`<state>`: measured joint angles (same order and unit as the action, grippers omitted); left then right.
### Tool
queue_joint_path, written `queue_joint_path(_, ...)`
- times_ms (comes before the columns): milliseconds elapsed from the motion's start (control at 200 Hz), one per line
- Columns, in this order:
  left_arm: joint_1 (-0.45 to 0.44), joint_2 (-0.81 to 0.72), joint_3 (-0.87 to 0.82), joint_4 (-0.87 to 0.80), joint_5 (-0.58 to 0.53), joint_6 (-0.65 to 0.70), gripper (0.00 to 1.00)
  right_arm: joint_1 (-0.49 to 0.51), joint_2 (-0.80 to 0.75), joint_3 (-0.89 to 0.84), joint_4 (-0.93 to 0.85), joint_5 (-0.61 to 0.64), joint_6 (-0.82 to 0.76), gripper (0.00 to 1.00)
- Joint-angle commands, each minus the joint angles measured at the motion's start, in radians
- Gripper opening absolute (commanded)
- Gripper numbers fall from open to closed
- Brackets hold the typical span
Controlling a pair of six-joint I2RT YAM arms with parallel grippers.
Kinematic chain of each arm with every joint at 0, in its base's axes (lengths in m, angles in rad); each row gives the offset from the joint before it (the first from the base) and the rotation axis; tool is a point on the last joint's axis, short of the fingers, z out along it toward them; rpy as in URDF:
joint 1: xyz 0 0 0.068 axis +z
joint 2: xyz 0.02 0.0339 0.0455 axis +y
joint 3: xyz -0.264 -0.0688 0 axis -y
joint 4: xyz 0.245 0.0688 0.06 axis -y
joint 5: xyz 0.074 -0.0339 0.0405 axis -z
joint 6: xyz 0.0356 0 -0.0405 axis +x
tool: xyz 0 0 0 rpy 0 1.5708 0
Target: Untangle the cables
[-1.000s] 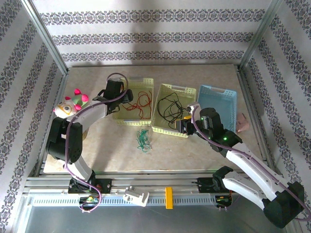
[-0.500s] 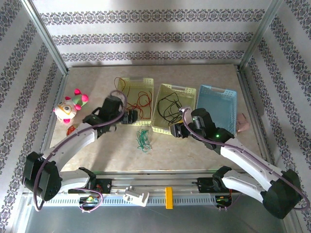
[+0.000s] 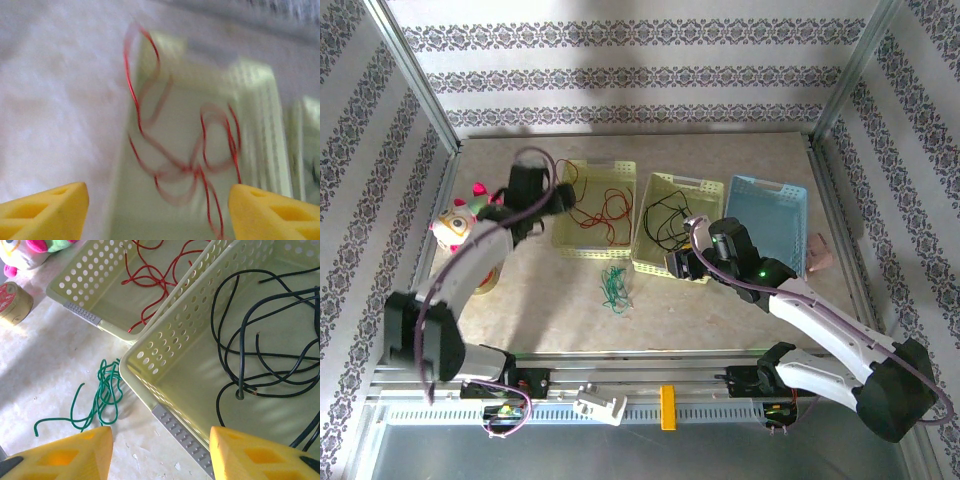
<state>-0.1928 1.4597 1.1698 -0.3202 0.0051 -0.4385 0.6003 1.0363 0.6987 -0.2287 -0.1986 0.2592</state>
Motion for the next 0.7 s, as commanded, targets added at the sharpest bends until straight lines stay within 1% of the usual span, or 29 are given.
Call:
queue_joint_path(0,0.050,0.193,0.165,-0.032,0.065,0.021,0.70,0.010,-0.022,0.022,-0.004,0.015,-0.008,0.54)
queue_joint_path(160,0.066,0.438,0.411,-0.126,0.051,0.079,0.66,0.003,-0.045,0.017,-0.014,0.037,-0.008,0.54)
queue_joint_path(265,0.072,0.532,0.490,-0.157,0.029,0.089,0.63,-0.002,-0.057,0.013,-0.024,0.039,-0.008,0.54)
queue_joint_path(360,0.072,0.568,0.515,-0.143,0.012,0.093,0.60,-0.008,-0.075,0.005,-0.031,0.042,-0.006,0.54)
queue_joint_path(480,0.072,0.571,0.501,-0.096,0.003,0.093,0.46,-0.016,-0.093,-0.010,-0.036,0.042,0.001,0.54)
queue_joint_path(590,0.072,0.568,0.490,-0.078,-0.004,0.097,0.23,-0.019,-0.103,-0.020,-0.036,0.042,0.008,0.54)
queue_joint_path(615,0.071,0.565,0.485,-0.073,-0.005,0.098,0.16,-0.020,-0.105,-0.022,-0.036,0.042,0.009,0.54)
queue_joint_path(695,0.065,0.548,0.466,-0.058,-0.009,0.105,0.04,-0.020,-0.103,-0.023,-0.036,0.038,0.012,0.54)
